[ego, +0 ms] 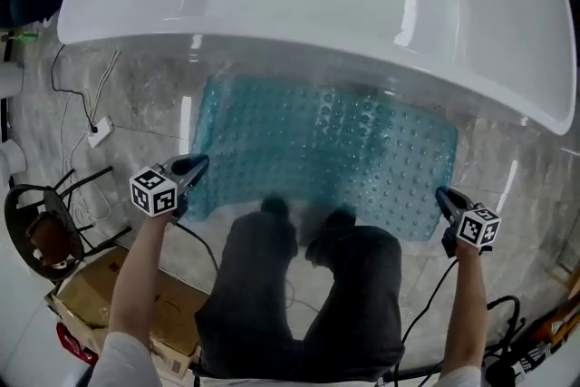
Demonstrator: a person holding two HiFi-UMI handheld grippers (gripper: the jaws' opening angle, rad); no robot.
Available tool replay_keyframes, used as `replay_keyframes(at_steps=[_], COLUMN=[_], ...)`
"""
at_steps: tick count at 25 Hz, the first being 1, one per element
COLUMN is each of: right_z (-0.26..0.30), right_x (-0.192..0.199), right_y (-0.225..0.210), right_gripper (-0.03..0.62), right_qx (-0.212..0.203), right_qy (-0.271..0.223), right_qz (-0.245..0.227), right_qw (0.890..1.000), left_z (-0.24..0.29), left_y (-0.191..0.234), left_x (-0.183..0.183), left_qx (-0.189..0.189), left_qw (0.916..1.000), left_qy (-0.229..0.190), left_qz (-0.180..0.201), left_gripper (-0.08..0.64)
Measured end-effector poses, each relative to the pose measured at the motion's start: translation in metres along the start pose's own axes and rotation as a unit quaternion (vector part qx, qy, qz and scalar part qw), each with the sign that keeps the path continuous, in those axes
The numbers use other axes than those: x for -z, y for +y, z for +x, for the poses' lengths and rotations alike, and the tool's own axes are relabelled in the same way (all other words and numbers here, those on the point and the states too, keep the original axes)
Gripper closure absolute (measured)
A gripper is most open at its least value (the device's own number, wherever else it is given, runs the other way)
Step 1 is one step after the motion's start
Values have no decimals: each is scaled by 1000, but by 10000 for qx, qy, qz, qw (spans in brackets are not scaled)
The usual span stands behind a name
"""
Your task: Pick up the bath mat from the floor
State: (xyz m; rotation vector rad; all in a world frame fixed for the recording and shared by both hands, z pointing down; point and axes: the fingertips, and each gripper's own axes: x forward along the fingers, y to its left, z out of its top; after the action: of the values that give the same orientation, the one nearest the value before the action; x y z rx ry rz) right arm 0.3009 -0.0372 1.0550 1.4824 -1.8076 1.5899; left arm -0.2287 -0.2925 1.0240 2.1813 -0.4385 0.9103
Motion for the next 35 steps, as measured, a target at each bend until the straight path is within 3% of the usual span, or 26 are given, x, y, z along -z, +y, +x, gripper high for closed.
replay_keyframes(at_steps=[14, 19, 22, 26, 32, 35], right_z=[-208, -287, -332, -373, -426, -459], right_x=[-92, -124, -133, -133, -118, -101], right_y=[233, 320, 369, 417, 453, 472], right_gripper=[558, 558, 558, 557, 557, 557], right_qx=[-498, -694, -1017, -1482, -1820, -2148], right_qy=[-130, -423, -772, -1136, -1167, -1178], right_qz=[98, 194, 587, 985, 1009, 990], right_qw=[9986, 9965, 9901, 9775, 9711, 9644], left_z=[-232, -324, -373, -419, -456, -470], left_y=[-178, -246, -286, -329, -396, -432], left_x=[-130, -175, -194, -205, -202, -186], left_qx=[379, 573, 767, 967, 1201, 1147], left_qw=[9992, 9978, 9952, 9907, 9787, 9735], left_qy=[-102, -290, -554, -889, -1425, -1685], left_qz=[-77, -150, -260, -362, -863, -1038], left_gripper=[541, 541, 541, 541, 541, 541])
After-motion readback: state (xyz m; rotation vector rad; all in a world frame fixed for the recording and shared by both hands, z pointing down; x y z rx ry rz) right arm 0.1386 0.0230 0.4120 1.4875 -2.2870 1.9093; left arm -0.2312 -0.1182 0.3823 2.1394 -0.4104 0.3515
